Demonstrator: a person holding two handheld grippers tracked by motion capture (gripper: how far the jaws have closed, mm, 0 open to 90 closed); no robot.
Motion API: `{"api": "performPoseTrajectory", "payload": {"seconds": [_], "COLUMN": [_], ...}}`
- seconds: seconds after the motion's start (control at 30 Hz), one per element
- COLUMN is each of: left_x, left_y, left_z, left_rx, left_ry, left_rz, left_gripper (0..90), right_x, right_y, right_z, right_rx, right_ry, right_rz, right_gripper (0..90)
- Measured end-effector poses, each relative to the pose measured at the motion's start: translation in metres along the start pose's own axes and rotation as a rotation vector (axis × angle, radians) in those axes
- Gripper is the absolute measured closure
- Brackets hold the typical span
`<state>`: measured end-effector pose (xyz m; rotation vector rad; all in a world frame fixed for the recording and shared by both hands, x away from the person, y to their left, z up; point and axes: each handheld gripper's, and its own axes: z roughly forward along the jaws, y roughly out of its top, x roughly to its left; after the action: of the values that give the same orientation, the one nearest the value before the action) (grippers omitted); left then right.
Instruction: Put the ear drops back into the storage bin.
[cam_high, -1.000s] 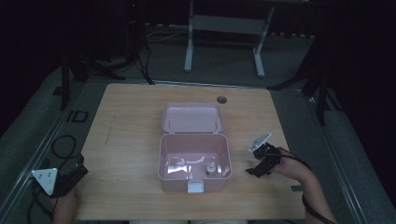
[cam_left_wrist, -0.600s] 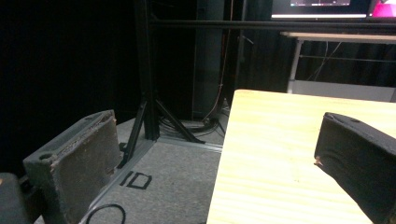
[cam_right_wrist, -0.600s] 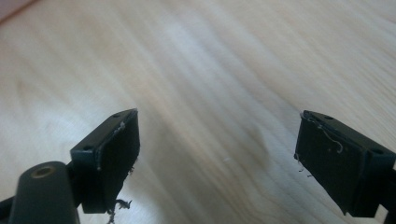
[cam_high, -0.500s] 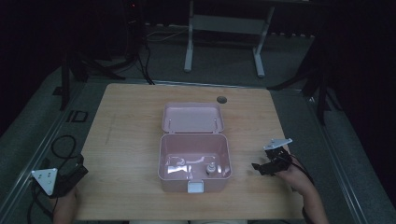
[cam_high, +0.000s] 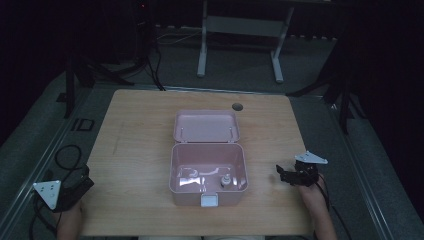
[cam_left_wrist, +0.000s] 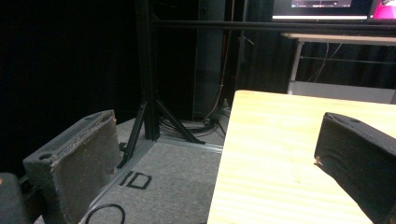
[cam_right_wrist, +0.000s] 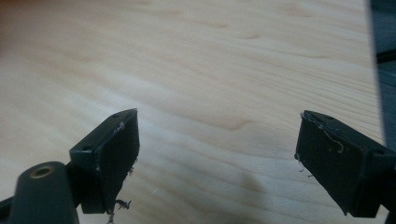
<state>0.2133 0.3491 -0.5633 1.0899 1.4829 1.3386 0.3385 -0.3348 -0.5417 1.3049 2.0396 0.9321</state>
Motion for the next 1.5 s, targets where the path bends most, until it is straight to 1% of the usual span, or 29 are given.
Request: {"api": "performPoseTrajectory", "payload": {"seconds": [0.2,0.23,0.3,0.33,0.37,0.43,0.5,0.53,0.63,0.67,0.7,0.73,0.77,0.83,0.93,0.97,1.03,1.07,1.27,1.4,1.43,1.5], "left_x": [0.000,0.000,0.000,0.000,0.000,0.000,0.000,0.000,0.000,0.000,0.000,0.000,0.001,0.001,0.001,0.001,0.001,0.001,0.001,0.001,0.001,0.001], "left_y": [0.000,0.000,0.000,0.000,0.000,0.000,0.000,0.000,0.000,0.000,0.000,0.000,0.000,0.000,0.000,0.000,0.000,0.000,0.000,0.000,0.000,0.000], "left_z": [0.000,0.000,0.000,0.000,0.000,0.000,0.000,0.000,0.000,0.000,0.000,0.000,0.000,0.001,0.000,0.000,0.000,0.000,0.000,0.000,0.000,0.000], "left_rx": [0.001,0.000,0.000,0.000,0.001,0.001,0.001,0.000,0.001,0.002,0.002,0.004,0.006,0.006,0.005,0.005,0.005,0.003,0.002,0.002,0.002,0.002], "left_ry": [0.000,0.000,0.000,0.001,0.000,0.000,0.000,0.000,-0.002,-0.002,-0.002,-0.003,-0.004,-0.003,-0.003,-0.003,-0.003,-0.002,-0.004,-0.004,-0.004,-0.005], "left_rz": [-0.002,-0.002,-0.002,-0.002,-0.001,-0.001,-0.003,-0.004,-0.004,-0.004,-0.004,-0.005,-0.005,-0.007,-0.007,-0.007,-0.007,-0.008,-0.010,-0.013,-0.013,-0.011], "left_gripper": [0.4,0.4,0.4,0.4,0.4,0.4,0.4,0.4,0.4,0.4,0.4,0.4,0.4,0.4,0.4,0.4,0.4,0.4,0.4,0.4,0.4,0.4], "right_x": [0.002,0.002,0.003,0.003,0.002,0.004,0.003,0.002,0.002,0.002,0.002,0.003,0.004,0.004,0.004,0.004,0.004,0.004,0.004,0.005,0.005,0.006], "right_y": [-0.007,-0.008,-0.010,-0.011,-0.011,-0.012,-0.012,-0.013,-0.015,-0.016,-0.016,-0.016,-0.017,-0.018,-0.017,-0.017,-0.017,-0.017,-0.017,-0.017,-0.016,-0.016], "right_z": [-0.001,-0.001,-0.001,-0.001,-0.001,-0.003,-0.005,-0.006,-0.007,-0.008,-0.008,-0.008,-0.010,-0.012,-0.012,-0.012,-0.013,-0.013,-0.014,-0.012,-0.011,-0.011], "right_rx": [-0.092,-0.107,-0.131,-0.139,-0.145,-0.166,-0.191,-0.205,-0.230,-0.238,-0.238,-0.248,-0.275,-0.314,-0.338,-0.356,-0.374,-0.382,-0.392,-0.379,-0.376,-0.366], "right_ry": [-0.085,-0.087,-0.108,-0.105,-0.103,-0.137,-0.143,-0.156,-0.158,-0.166,-0.166,-0.164,-0.167,-0.176,-0.182,-0.171,-0.170,-0.161,-0.158,-0.162,-0.153,-0.159], "right_rz": [0.073,0.078,0.088,0.101,0.105,0.101,0.109,0.109,0.107,0.099,0.099,0.085,0.082,0.096,0.113,0.130,0.127,0.127,0.126,0.117,0.113,0.104], "right_gripper": [13.3,13.2,13.3,13.4,13.3,13.3,13.4,13.4,13.3,13.4,13.4,13.5,13.5,13.5,13.5,13.5,13.5,13.5,13.5,13.6,13.6,13.6]}}
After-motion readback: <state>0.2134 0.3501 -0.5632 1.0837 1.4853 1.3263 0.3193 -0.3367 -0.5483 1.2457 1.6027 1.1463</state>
